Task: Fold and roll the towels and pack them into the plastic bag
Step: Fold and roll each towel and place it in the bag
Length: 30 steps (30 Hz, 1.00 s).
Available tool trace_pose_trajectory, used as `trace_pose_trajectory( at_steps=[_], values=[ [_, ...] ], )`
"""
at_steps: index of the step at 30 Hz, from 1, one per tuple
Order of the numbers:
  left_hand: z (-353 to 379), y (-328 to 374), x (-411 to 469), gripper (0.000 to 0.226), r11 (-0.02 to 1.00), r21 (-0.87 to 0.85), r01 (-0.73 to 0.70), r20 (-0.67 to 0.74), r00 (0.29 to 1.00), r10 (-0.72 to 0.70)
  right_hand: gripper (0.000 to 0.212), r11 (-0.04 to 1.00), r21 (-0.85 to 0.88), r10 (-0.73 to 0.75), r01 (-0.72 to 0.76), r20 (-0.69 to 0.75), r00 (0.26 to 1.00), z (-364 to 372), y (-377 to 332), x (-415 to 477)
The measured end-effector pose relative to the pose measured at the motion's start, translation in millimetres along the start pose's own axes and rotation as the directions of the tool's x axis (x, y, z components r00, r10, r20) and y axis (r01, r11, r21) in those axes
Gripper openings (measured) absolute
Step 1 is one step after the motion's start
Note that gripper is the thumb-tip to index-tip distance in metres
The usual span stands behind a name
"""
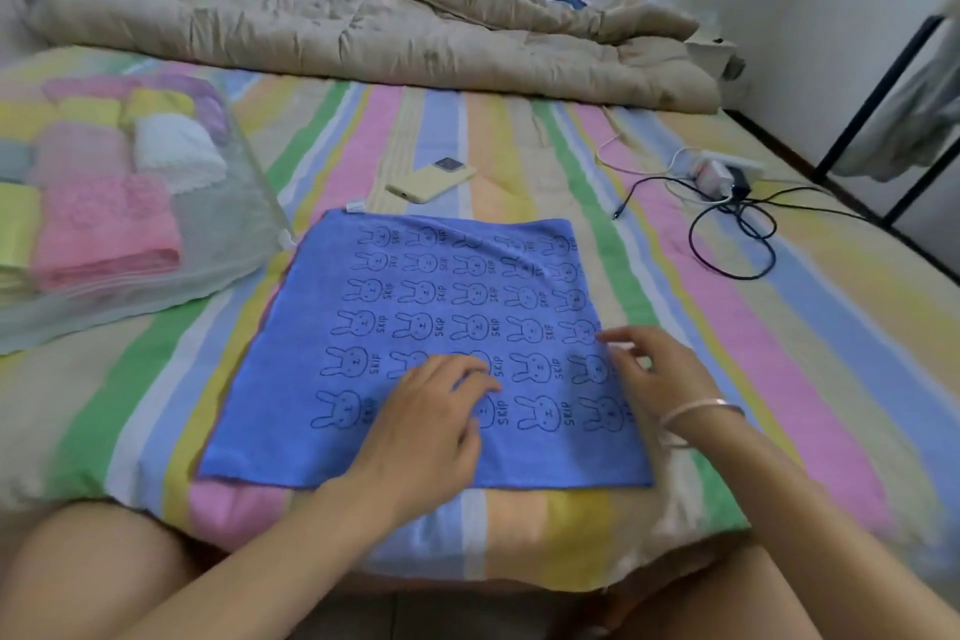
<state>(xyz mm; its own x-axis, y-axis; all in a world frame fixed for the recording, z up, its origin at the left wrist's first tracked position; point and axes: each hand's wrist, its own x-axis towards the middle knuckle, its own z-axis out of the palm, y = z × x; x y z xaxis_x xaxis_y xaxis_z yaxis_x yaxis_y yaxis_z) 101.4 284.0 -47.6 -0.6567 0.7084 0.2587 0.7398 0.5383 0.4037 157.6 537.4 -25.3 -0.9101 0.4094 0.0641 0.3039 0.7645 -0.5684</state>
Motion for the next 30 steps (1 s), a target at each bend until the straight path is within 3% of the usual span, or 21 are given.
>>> trace_pose_trajectory(
  at_steps=[2, 4, 6, 8, 11, 13, 17, 22, 24, 27, 30],
  values=[
    [1.3, 35.4, 19.8, 0.028, 0.983, -0.182, -0.019, 0.103, 0.994, 0.039, 0.028, 1.000, 0.015, -0.001, 0.000, 0.035, 0.999, 8.2, -3.9, 43.3],
    [8.6, 63.1, 41.9, 0.019, 0.965, -0.261, -0.015, 0.192, 0.979, 0.067, 0.033, 1.000, -0.014, -0.013, 0.014, 0.098, 0.995, 20.0, -9.3, 84.6],
    [16.3, 81.9, 64.6, 0.013, 0.980, -0.197, -0.018, 0.229, 0.971, 0.064, 0.038, 0.998, -0.062, 0.009, 0.000, 0.154, 0.988, 30.4, -12.5, 122.2],
    [24.8, 94.2, 85.0, 0.016, 0.993, -0.095, 0.067, 0.303, 0.952, -0.036, 0.041, 0.996, -0.067, 0.071, -0.062, 0.154, 0.986, 37.0, -14.6, 154.3],
    [38.0, 105.8, 104.3, 0.043, 0.963, 0.024, 0.269, 0.436, 0.864, -0.252, 0.033, 0.981, 0.071, 0.178, -0.181, 0.051, 0.983, 39.8, -9.1, 191.1],
    [43.7, 111.1, 112.4, 0.050, 0.941, 0.088, 0.326, 0.475, 0.817, -0.327, 0.023, 0.945, 0.235, 0.233, -0.229, 0.011, 0.972, 39.3, -4.2, 206.3],
    [43.0, 113.2, 121.6, 0.046, 0.948, 0.211, 0.237, 0.492, 0.812, -0.312, 0.019, 0.827, 0.472, 0.260, -0.304, 0.158, 0.953, 33.5, 2.5, 217.1],
    [37.2, 113.7, 126.7, 0.036, 0.948, 0.220, 0.232, 0.561, 0.764, -0.317, 0.019, 0.810, 0.503, 0.205, -0.303, 0.242, 0.948, 24.7, 4.9, 218.2],
    [33.5, 110.0, 124.8, 0.029, 0.950, 0.170, 0.262, 0.602, 0.735, -0.311, 0.022, 0.804, 0.514, 0.202, -0.298, 0.235, 0.951, 23.6, 6.6, 217.6],
    [29.7, 97.0, 120.1, 0.020, 0.906, -0.021, 0.424, 0.668, 0.680, -0.303, 0.023, 0.775, 0.554, 0.217, -0.305, 0.220, 0.951, 22.1, 7.8, 218.3],
    [27.7, 86.2, 104.8, 0.018, 0.745, -0.282, 0.605, 0.637, 0.699, -0.326, 0.023, 0.765, 0.573, 0.235, -0.294, 0.176, 0.956, 18.0, 5.3, 220.8]
  ],
)
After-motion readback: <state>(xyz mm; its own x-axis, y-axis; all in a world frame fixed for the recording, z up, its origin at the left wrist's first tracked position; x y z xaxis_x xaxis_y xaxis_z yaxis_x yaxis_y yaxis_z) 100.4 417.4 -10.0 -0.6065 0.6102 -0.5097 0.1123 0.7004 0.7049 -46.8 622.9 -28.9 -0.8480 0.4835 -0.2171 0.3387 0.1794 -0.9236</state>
